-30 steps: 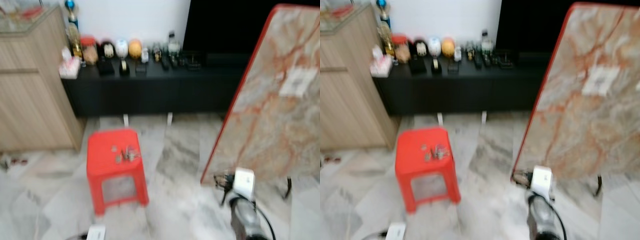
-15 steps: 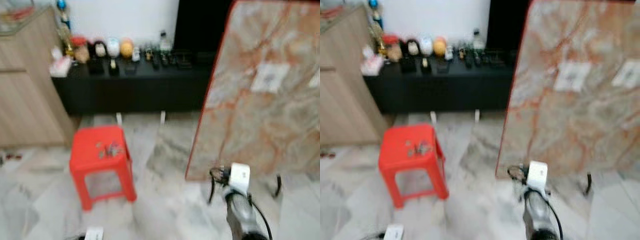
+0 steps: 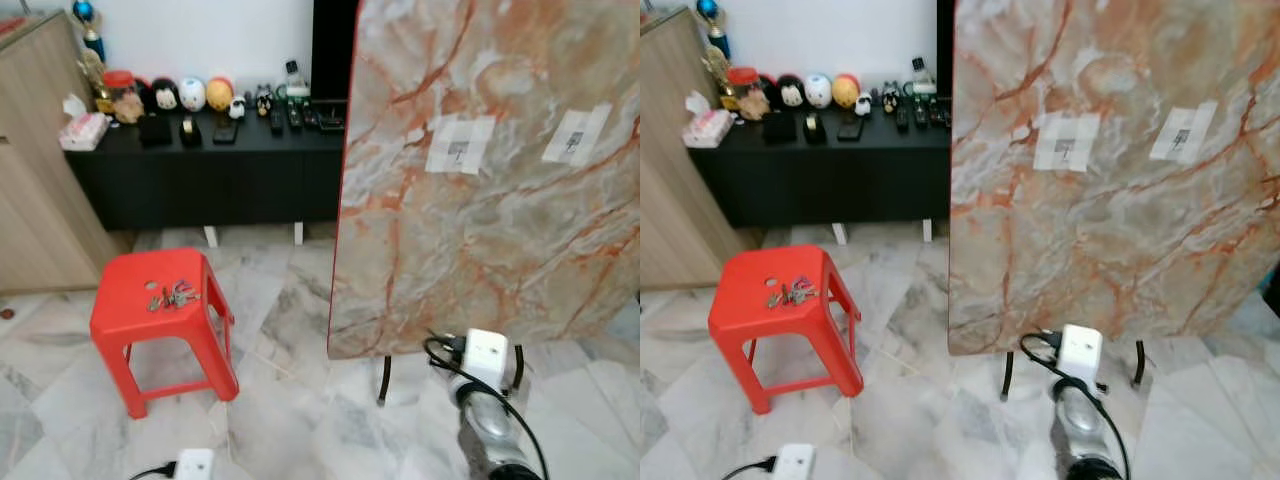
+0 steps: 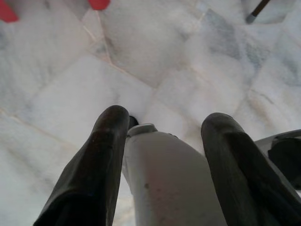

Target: Hang keys on a hook

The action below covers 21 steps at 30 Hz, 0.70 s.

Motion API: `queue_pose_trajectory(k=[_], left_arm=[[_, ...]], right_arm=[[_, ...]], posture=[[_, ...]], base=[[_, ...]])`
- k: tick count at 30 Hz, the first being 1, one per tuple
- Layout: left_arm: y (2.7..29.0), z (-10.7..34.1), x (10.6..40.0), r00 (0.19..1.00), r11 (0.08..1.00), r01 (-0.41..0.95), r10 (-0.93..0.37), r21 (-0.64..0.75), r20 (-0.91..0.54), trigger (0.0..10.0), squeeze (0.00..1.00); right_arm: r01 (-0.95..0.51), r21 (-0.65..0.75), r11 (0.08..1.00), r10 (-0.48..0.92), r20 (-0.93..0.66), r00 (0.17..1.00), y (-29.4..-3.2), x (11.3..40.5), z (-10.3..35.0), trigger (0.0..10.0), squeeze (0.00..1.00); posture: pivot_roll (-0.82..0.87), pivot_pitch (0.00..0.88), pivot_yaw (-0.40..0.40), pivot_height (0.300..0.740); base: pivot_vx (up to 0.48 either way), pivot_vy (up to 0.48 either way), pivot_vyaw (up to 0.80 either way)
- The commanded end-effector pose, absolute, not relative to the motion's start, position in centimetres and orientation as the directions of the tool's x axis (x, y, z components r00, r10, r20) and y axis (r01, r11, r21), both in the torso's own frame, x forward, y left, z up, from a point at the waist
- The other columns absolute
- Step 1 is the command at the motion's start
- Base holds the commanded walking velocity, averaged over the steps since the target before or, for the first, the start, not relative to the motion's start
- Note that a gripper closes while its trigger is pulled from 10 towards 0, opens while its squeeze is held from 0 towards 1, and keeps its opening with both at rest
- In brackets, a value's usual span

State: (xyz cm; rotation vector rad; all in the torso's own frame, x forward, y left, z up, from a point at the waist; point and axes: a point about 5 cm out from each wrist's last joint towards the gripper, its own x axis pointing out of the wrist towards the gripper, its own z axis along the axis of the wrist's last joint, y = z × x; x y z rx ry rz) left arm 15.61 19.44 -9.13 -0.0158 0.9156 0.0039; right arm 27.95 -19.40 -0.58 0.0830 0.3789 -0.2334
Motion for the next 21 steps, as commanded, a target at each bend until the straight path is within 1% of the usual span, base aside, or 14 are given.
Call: queue_pose_trajectory(k=[1, 10, 15, 17, 18, 19, 21], left_arm=[[19.9, -9.3, 15.1, 0.593, 1.000, -0.019, 0.013, 0.001, -0.805, 10.0, 0.00], [20.2, -9.3, 15.0, 0.593, 0.999, -0.033, 0.031, 0.014, -0.804, 10.0, 0.00], [20.1, -9.2, 15.2, 0.598, 0.999, -0.037, 0.031, 0.010, -0.801, 10.0, 0.00], [20.0, -9.2, 15.3, 0.600, 0.999, -0.042, 0.031, 0.008, -0.799, 10.0, 0.00], [20.0, -9.2, 15.3, 0.600, 0.999, -0.042, 0.031, 0.008, -0.799, 10.0, 0.00], [20.0, -9.2, 15.4, 0.601, 0.999, -0.043, 0.032, 0.008, -0.799, 10.0, 0.00], [19.9, -9.2, 15.5, 0.601, 0.999, -0.044, 0.032, 0.008, -0.798, 10.0, 0.00]], right_arm=[[0.237, 0.052, 0.970, -0.206, -0.337, 0.919, -19.0, 28.9, 0.4, 10.0, 0.00], [0.246, 0.029, 0.969, -0.231, -0.250, 0.940, -19.5, 30.2, 2.2, 10.0, 0.00], [0.274, -0.017, 0.962, -0.272, -0.173, 0.946, -19.8, 31.2, 3.7, 10.0, 0.00], [0.298, -0.063, 0.952, -0.303, -0.098, 0.948, -20.2, 32.0, 5.1, 10.0, 0.00], [0.298, -0.063, 0.952, -0.303, -0.098, 0.948, -20.2, 32.0, 5.1, 10.0, 0.00], [0.290, -0.111, 0.950, -0.298, -0.058, 0.953, -20.2, 32.4, 5.9, 10.0, 0.00], [0.290, -0.134, 0.947, -0.297, -0.035, 0.954, -20.2, 32.6, 6.3, 10.0, 0.00]], posture=[[0.01, 0.000, -0.088, 0.740], [-0.01, 0.000, -0.084, 0.740], [0.00, 0.000, -0.085, 0.740], [-0.01, 0.000, -0.084, 0.740], [-0.01, 0.000, -0.084, 0.740], [-0.01, 0.000, -0.085, 0.740], [-0.01, 0.000, -0.085, 0.740]], base=[[0.000, 0.000, 0.00], [0.000, 0.000, 0.00], [0.000, 0.000, 0.00], [0.000, 0.000, 0.00], [0.000, 0.000, 0.00], [0.000, 0.000, 0.00], [0.000, 0.000, 0.00]])
